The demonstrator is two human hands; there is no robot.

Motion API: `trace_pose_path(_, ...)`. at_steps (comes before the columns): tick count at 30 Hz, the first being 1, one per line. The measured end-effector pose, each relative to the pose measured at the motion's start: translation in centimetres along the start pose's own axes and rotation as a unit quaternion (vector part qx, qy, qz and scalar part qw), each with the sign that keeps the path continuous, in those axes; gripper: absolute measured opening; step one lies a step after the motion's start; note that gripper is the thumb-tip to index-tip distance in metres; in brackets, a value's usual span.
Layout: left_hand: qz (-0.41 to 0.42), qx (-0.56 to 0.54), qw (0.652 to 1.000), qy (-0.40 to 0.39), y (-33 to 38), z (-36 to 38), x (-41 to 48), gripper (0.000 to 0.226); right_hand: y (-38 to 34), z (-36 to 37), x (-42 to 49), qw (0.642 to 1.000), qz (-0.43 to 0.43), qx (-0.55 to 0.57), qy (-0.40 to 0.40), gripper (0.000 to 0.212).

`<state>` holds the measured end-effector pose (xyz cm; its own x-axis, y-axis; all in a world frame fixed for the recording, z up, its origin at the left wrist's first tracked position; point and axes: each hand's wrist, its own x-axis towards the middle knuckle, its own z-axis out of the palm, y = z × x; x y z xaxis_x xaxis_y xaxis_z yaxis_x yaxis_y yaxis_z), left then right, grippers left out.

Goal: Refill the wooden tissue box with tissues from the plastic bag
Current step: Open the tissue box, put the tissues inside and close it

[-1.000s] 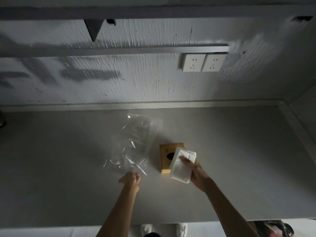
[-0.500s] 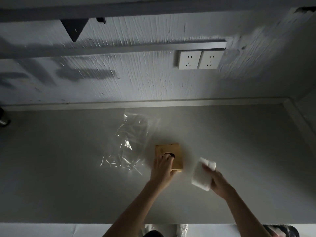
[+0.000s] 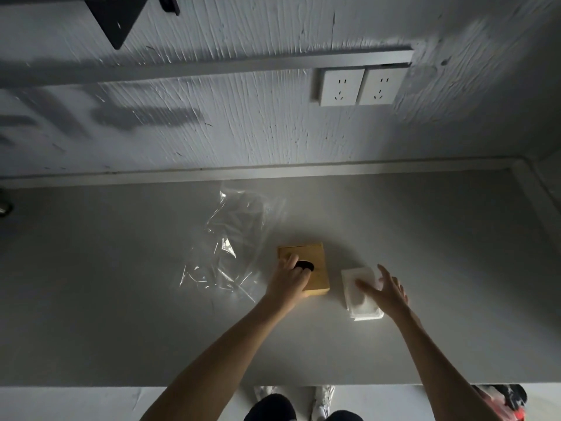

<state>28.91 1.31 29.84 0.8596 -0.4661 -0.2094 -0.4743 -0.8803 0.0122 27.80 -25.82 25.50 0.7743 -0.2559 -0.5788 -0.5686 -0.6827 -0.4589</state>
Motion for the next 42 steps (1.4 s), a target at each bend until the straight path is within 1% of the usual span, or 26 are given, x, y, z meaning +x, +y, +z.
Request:
trace_pose_path(2,0.007,0.000,1.000,-0.006,-0.2,-0.1,0.1,0.054,0.5,-0.3,0.1,0.999,-0.001,0.046,-0.026,0.119)
trace_pose_path(4,0.014,0.010,1.000,-0.018,-0.5,-0.2,0.0,0.053,0.0,-0.7,-0.5,0.998,0.006,0.054,-0.011,0.111)
trace_pose_path(5,0.017,0.017,0.999,-0.023,-0.7,-0.1,0.1,0.053,-0.6,-1.0,-1.2,0.998,-0.001,0.050,0.032,0.097)
trace_pose_path(6,0.018,0.022,0.999,-0.028,-0.8,-0.1,0.1,0.054,-1.1,-0.9,-2.0,0.993,-0.024,0.057,0.104,0.076)
trace_pose_path(8,0.023,0.034,0.999,-0.027,-1.0,-0.1,0.3,0.052,-3.1,0.2,-4.8,0.954,-0.089,0.117,0.260,0.033)
trace_pose_path(9,0.030,0.033,0.999,-0.023,-1.1,-0.2,0.3,0.048,-4.4,1.5,-6.6,0.941,-0.112,0.148,0.284,0.015)
trace_pose_path(10,0.035,0.031,0.999,-0.022,-1.1,-0.3,0.3,0.045,-5.3,3.5,-7.7,0.941,-0.122,0.176,0.263,0.009)
trace_pose_path(12,0.045,0.033,0.998,-0.021,-1.2,-0.3,0.3,0.042,-6.4,7.6,-9.0,0.957,-0.126,0.205,0.161,0.032)
trace_pose_path(13,0.048,0.032,0.998,-0.023,-1.3,-0.3,0.3,0.040,-6.7,9.4,-9.1,0.963,-0.121,0.216,0.108,0.051)
trace_pose_path(14,0.048,0.026,0.998,-0.027,-1.3,-0.2,0.4,0.039,-6.9,10.7,-9.0,0.965,-0.113,0.230,0.059,0.070)
trace_pose_path(15,0.046,0.018,0.998,-0.030,-1.4,-0.4,0.4,0.039,-7.1,11.5,-8.8,0.962,-0.097,0.255,0.023,0.083)
trace_pose_path(16,0.045,0.006,0.998,-0.038,-1.4,-0.7,0.5,0.040,-7.2,11.9,-8.6,0.955,-0.083,0.286,0.002,0.088)
trace_pose_path(17,0.049,-0.011,0.998,-0.048,-1.3,-1.6,0.6,0.040,-7.2,12.2,-8.3,0.949,-0.068,0.309,0.006,0.087)
trace_pose_path(19,0.066,-0.046,0.994,-0.074,-1.4,-3.8,1.0,0.042,-7.3,12.1,-8.4,0.943,-0.046,0.326,0.040,0.072)
trace_pose_path(21,0.065,-0.102,0.985,-0.126,-2.1,-6.6,1.6,0.039,-7.2,11.6,-9.0,0.949,-0.043,0.302,0.075,0.058)
trace_pose_path(22,0.064,-0.142,0.974,-0.165,-2.8,-7.7,2.3,0.034,-6.9,11.6,-9.2,0.956,-0.052,0.275,0.089,0.058)
trace_pose_path(24,0.061,-0.227,0.948,-0.213,-4.1,-8.9,3.8,0.026,-6.2,11.7,-9.4,0.968,-0.066,0.224,0.091,0.072)
trace_pose_path(26,0.056,-0.265,0.935,-0.231,-5.3,-9.0,5.2,0.025,-5.9,11.6,-9.2,0.976,-0.082,0.194,0.062,0.092)
trace_pose_path(27,0.053,-0.274,0.931,-0.235,-5.6,-9.0,5.7,0.025,-6.0,11.5,-9.1,0.975,-0.088,0.198,0.049,0.095)
trace_pose_path(28,0.051,-0.282,0.929,-0.235,-5.8,-9.0,6.2,0.026,-6.2,11.3,-8.8,0.973,-0.090,0.209,0.043,0.092)
trace_pose_path(30,0.047,-0.304,0.923,-0.232,-5.9,-9.2,7.0,0.027,-6.6,10.8,-8.7,0.965,-0.093,0.238,0.048,0.075)
trace_pose_path(32,0.030,-0.343,0.911,-0.228,-6.4,-8.9,7.7,0.025,-6.6,10.8,-8.6,0.957,-0.102,0.267,0.053,0.063)
trace_pose_path(34,-0.014,-0.397,0.900,-0.177,-7.2,-8.2,8.0,0.028,-6.2,10.7,-8.5,0.958,-0.105,0.263,0.044,0.056)
trace_pose_path(37,-0.113,-0.468,0.876,-0.036,-7.9,-6.2,7.8,0.042,-5.7,10.6,-8.2,0.966,-0.109,0.231,0.037,0.055)
trace_pose_path(40,-0.197,-0.529,0.823,0.069,-6.7,-4.5,5.9,0.066,-5.5,10.3,-7.7,0.970,-0.104,0.222,0.005,0.062)
trace_pose_path(42,-0.219,-0.557,0.785,0.159,-5.1,-2.6,3.9,0.070,-5.7,10.0,-7.7,0.977,-0.096,0.189,0.002,0.074)
